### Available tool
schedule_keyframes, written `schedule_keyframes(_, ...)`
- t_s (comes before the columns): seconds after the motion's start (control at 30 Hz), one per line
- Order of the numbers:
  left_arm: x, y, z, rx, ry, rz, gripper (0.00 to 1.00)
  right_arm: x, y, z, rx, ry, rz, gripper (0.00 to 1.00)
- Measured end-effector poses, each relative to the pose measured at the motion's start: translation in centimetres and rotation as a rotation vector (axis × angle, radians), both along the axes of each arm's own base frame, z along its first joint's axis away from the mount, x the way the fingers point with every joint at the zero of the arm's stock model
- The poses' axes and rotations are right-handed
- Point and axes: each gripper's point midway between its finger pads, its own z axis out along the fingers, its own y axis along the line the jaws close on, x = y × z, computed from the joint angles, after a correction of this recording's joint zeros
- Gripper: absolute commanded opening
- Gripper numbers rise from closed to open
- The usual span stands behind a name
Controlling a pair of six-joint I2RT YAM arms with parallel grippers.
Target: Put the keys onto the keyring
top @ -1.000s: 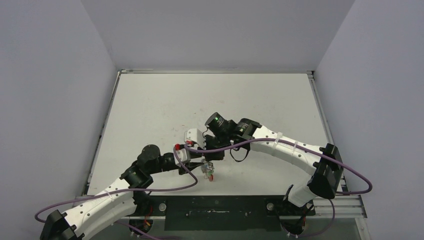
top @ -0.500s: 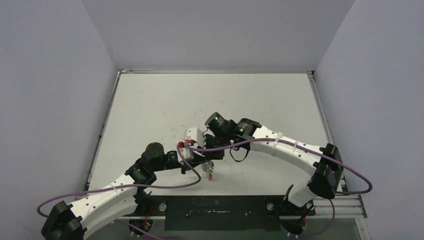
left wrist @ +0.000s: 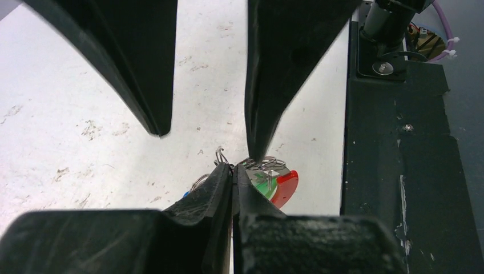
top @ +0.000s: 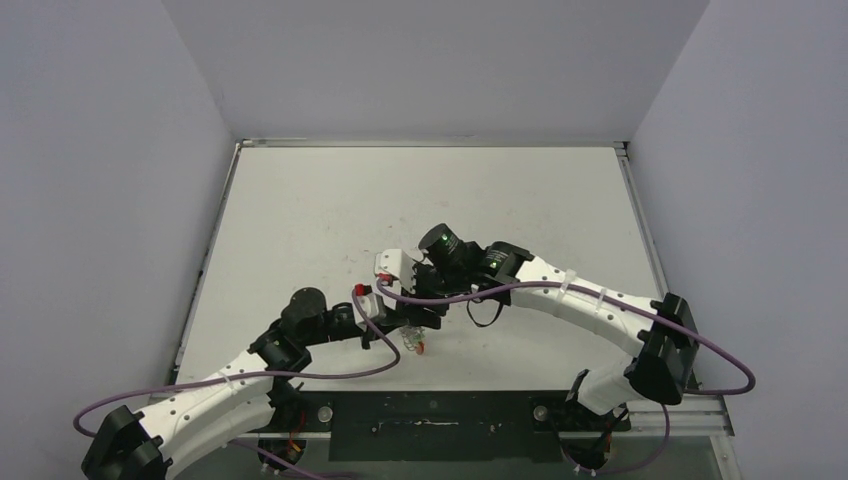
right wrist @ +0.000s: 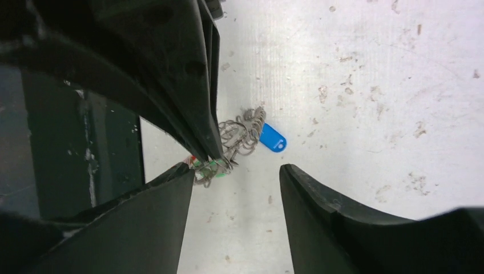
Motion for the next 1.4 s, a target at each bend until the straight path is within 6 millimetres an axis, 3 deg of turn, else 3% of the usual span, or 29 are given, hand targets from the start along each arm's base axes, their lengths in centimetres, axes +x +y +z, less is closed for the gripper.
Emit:
schedule_keyframes(0.13,0.0,0.3,0.0,-0.022,-0.004,0.025,0.0,0.8,-1.1,0.5,0.089,-0.046,-0.036,0.66)
schedule_keyframes(0.3,-0.1,0.6,0.1,-0.055,-0.018,0.036,0.0,0.8,-2.1,1.7,0.252,-0.114,-0.018,0.62)
schedule_keyframes(0.5,-0.2,0.5,0.4,-0.082,-0.033,0.034,0.0,-0.1,-2.0,1.1,0.404,-0.152,0.069,0.53)
schedule_keyframes(0.7,-0.4,0.3,1.4,-0.115,-0.058,0.016,0.0,0.2,-1.6,1.2,0.495,-0.162,0.125,0.35)
schedule_keyframes(1.03,-0.8,0.1,1.9,-0.134,-0.075,-0.014,0.0,-0.5,-0.5,0.7,0.537,-0.125,0.217,0.34)
schedule_keyframes(1.1,-0.9,0.1,1.9,-0.134,-0.075,-0.017,0.0,-0.8,-0.4,0.5,0.54,-0.114,0.233,0.27)
schedule_keyframes(1.23,-0.9,0.1,1.9,-0.134,-0.075,-0.021,0.0,-1.1,-0.3,-0.1,0.528,-0.094,0.265,0.02)
schedule_keyframes(1.4,-0.9,0.1,1.9,-0.133,-0.074,-0.022,0.0,-1.4,-0.4,-0.5,0.51,-0.073,0.285,0.0)
